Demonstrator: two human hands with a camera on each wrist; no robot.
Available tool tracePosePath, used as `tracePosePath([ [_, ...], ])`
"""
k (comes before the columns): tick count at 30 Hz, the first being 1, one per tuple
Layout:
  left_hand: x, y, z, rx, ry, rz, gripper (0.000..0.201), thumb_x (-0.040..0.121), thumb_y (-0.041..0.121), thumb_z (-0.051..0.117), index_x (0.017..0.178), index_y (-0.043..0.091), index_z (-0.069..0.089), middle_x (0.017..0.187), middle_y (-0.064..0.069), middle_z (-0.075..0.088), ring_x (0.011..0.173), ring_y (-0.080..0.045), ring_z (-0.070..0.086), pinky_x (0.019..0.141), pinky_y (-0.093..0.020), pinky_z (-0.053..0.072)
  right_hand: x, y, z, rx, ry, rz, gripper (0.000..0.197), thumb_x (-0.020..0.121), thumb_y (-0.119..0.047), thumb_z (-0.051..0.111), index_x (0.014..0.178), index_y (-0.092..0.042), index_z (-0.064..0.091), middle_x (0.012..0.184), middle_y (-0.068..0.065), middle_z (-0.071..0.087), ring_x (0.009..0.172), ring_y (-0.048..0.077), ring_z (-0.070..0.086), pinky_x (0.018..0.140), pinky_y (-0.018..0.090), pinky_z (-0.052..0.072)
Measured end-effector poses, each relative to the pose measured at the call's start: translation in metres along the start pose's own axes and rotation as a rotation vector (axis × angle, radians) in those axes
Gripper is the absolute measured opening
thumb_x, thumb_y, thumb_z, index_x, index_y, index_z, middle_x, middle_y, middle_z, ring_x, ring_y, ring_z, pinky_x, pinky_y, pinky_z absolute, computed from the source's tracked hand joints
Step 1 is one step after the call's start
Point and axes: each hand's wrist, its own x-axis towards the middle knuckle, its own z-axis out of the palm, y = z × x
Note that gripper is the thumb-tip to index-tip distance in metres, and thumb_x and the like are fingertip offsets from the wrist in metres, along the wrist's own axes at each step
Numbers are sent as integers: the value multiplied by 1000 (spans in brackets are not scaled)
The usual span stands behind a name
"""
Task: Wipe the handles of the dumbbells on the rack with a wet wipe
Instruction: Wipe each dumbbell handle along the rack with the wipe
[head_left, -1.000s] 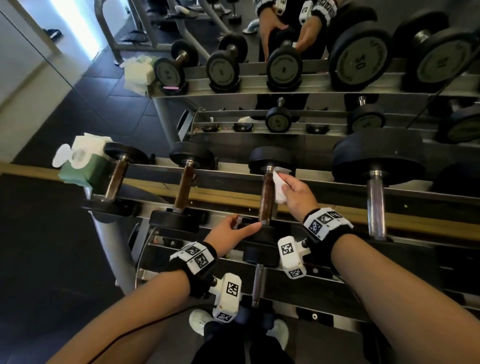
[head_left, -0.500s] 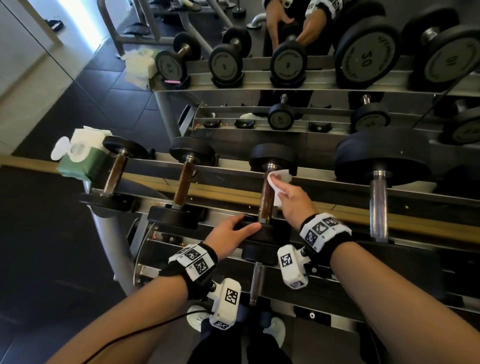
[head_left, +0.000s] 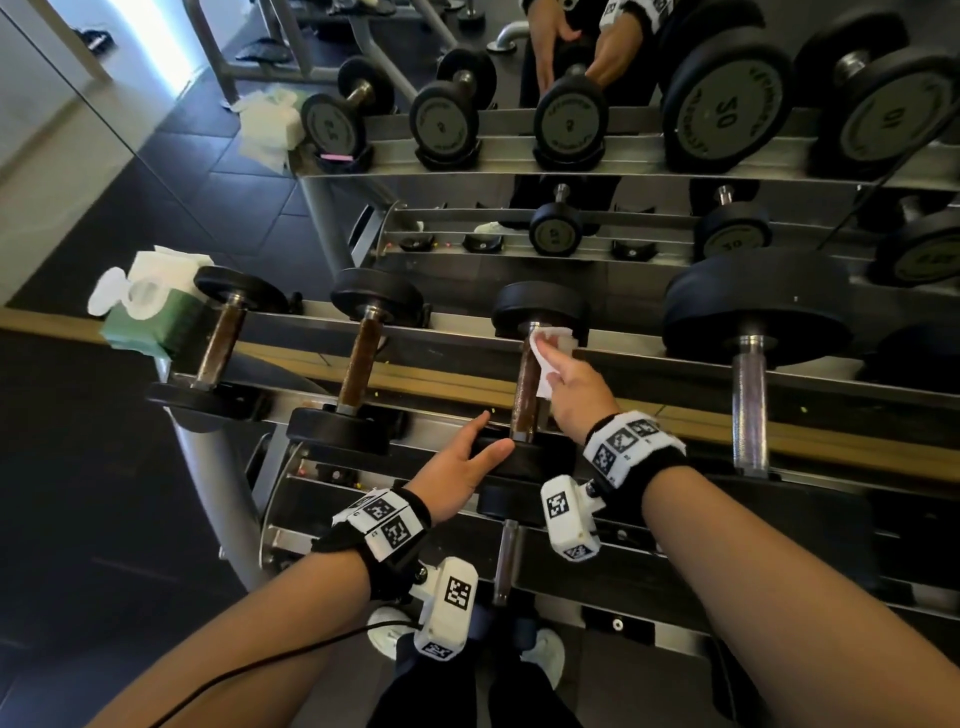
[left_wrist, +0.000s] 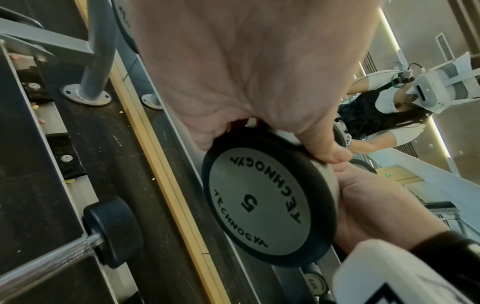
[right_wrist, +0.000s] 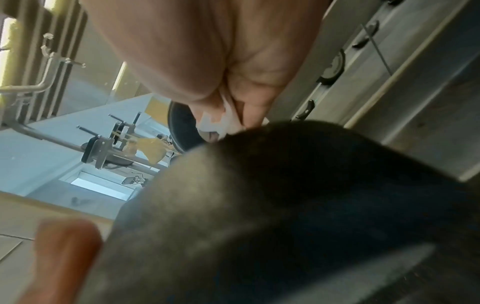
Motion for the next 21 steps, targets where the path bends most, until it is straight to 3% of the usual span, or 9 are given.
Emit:
tracePosePath([
  [2,0,0,1,-12,-9,9,94,78,69,54,156,33,15,126,17,46,84,34,50,67,6,39,-9,7,5,-9,-9,-12,54,105,-10,34,148,-42,34,147,8,42,131,22,44,98,23,31],
  [5,0,-2,0,-26,-51,13,93,81,69,51,156,36,9,138,10,43,87,28,53,70,2,41,-26,20,5,115,-98,-19,47,103,-13,42,136,-46,49,135,-5,49,121,10,46,101,24,33],
  [8,2,-2,1,-66,-83,37,90,84,65,51,156,35,6,133,11,37,86,31,52,68,5,40,-31,20,-7,293,-195,7,33,99,-14,52,122,-33,66,124,2,63,110,11,62,96,25,47],
  [10,4,-3,0,-76,-85,45,90,84,64,50,156,32,6,132,10,35,86,35,49,68,7,38,-18,19,-19,274,-76,-34,43,98,4,45,127,-22,63,128,12,62,111,16,61,102,28,46],
  [13,5,-2,0,-87,-94,46,91,85,62,51,157,30,5,132,11,34,87,35,49,67,7,38,-1,11,-23,139,74,-47,49,99,4,39,139,-19,53,133,4,54,121,19,52,105,24,35],
  [16,5,-1,1,-99,-78,50,93,84,61,51,157,28,5,136,8,31,88,34,49,69,6,39,-2,9,-4,-27,-11,-48,54,101,0,37,147,-29,43,142,10,49,133,26,45,106,22,29],
  [18,4,0,2,-111,-75,49,92,84,61,51,157,28,5,138,7,31,88,32,52,69,5,40,-12,12,6,-124,-31,-86,55,102,-3,38,149,-30,39,148,9,44,136,23,41,104,21,26],
  [20,3,1,3,-122,-75,48,90,85,59,51,156,30,6,144,4,32,89,28,55,69,3,42,-28,19,7,-63,-89,-114,42,101,-15,51,142,-23,50,145,5,49,132,15,45,111,26,27],
  [21,2,1,3,-125,-71,46,89,85,59,51,156,31,7,150,1,30,91,24,56,70,3,42,-34,21,7,-67,-108,-118,37,98,-23,58,135,-21,57,141,4,54,126,13,50,110,30,34],
])
